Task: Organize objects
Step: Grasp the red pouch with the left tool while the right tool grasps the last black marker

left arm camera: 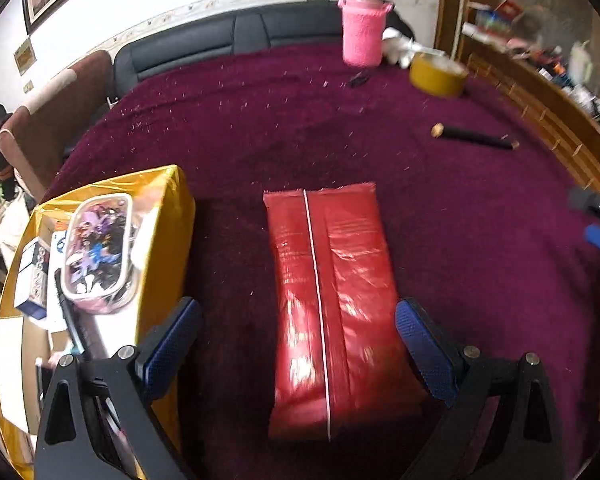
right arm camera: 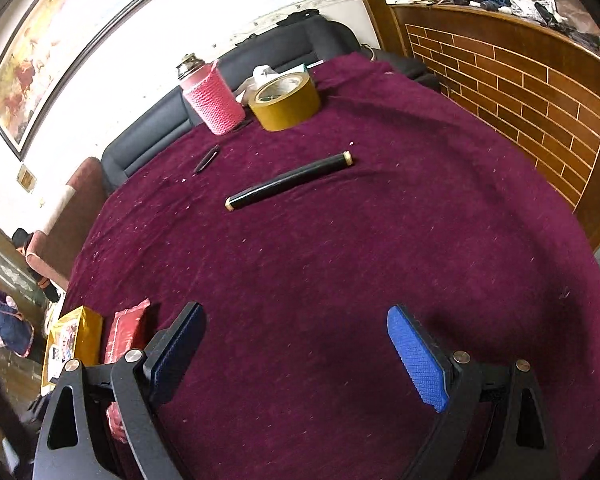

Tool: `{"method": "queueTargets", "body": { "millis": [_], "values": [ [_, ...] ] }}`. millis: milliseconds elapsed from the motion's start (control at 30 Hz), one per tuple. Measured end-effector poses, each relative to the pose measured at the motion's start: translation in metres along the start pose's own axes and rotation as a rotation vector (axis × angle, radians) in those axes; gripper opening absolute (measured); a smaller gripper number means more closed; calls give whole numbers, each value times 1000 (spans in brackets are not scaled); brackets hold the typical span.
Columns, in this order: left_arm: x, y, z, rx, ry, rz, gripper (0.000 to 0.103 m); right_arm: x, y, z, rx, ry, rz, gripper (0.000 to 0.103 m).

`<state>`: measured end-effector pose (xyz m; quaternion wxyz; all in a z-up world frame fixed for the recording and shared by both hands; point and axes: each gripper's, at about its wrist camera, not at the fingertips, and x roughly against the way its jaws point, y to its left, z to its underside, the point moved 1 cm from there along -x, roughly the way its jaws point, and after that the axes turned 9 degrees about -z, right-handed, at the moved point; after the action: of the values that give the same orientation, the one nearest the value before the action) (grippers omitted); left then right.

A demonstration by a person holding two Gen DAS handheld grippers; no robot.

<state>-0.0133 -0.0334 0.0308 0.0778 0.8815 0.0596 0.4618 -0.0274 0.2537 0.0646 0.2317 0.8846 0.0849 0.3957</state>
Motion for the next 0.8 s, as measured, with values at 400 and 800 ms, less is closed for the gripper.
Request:
{"method": "queueTargets", "body": {
  "millis": [400,800],
  "values": [
    [-17,-10,5,-20,40,119,61,-83,41,-80,478,82,168,95],
    [-12,-1,7,35,86,233,66,-165,26,-105,509,312,77,62]
  ]
}}
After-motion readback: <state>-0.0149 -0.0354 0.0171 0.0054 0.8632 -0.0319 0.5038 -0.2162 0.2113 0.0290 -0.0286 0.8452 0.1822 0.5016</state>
